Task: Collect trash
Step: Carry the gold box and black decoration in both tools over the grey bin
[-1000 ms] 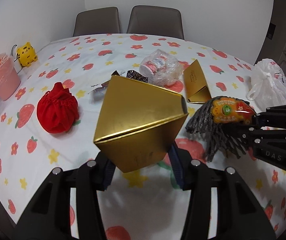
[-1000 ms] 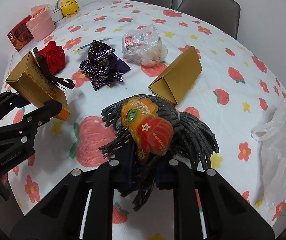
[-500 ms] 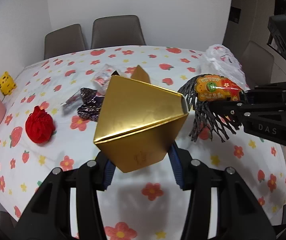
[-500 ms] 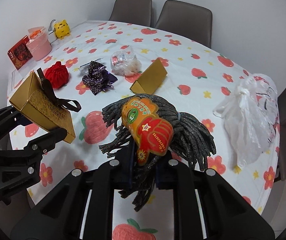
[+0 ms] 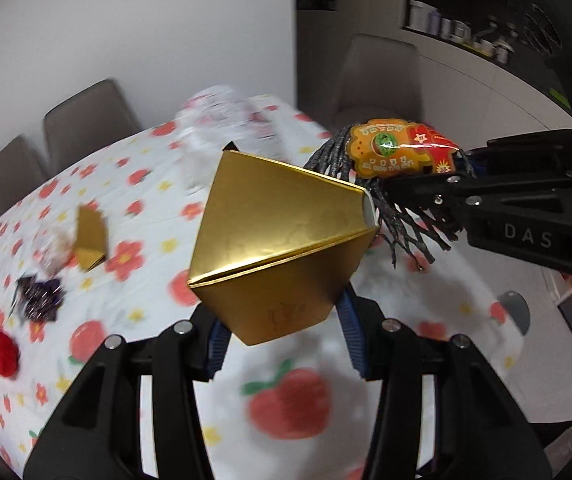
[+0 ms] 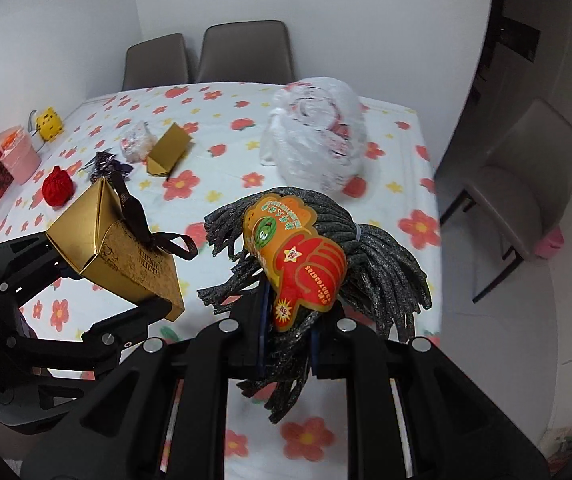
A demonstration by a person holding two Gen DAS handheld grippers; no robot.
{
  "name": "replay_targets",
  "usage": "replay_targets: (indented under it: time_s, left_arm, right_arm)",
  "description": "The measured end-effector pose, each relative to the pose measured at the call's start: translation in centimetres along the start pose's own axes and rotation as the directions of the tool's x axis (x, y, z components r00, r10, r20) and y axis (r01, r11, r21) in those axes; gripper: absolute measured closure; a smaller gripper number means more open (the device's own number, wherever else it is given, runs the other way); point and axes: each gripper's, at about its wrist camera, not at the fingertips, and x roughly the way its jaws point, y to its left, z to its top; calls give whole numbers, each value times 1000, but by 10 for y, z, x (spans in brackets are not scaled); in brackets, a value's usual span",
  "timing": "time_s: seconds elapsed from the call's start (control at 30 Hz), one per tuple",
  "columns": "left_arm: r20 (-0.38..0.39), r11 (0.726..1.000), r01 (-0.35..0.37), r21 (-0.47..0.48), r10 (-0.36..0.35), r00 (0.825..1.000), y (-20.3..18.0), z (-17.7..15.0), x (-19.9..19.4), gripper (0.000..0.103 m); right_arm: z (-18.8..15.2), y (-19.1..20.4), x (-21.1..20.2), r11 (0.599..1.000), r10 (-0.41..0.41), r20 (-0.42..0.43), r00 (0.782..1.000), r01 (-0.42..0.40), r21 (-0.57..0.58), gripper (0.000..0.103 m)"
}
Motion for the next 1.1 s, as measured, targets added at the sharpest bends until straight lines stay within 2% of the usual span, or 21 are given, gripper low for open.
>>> replay_targets:
  time_s: [0.13,0.3,0.4,0.53,0.6,0.7,1.0,1.1]
  left_arm:
    - [0,994,71,87,-71,997,-73,20,10,55]
    - [-5,965,170,200,-173,985,-177,40,22,55]
    - [-16,939,236,248,-240,971,-242,49,30,55]
    - [-48,890,329,317,-331,942,-330,57,37,55]
    - [-67,858,366,359,-368,927,-364,60,41,55]
    - [-105,800,424,425,-422,901,-414,65,46,55]
    - [-233,595,553,583,-530,816,-537,82,77,55]
    - [-274,527,583,619,-551,788,-570,80,86,55]
  right_arm:
    - [-41,-68,-41,992,-76,8,997,75,100,89]
    - [-108,-152,-99,962,-188,-3,982,184,203,89]
    - [-151,-200,-132,930,-251,-26,968,249,270,89]
    - [-208,-257,-177,867,-333,-56,941,329,374,89]
    - [-231,-276,-196,833,-368,-69,927,361,419,89]
    - [-266,-306,-224,762,-422,-94,902,408,503,89]
    - [-340,-363,-266,549,-515,-197,834,498,671,89]
    - [-360,-382,-271,467,-540,-246,805,530,708,89]
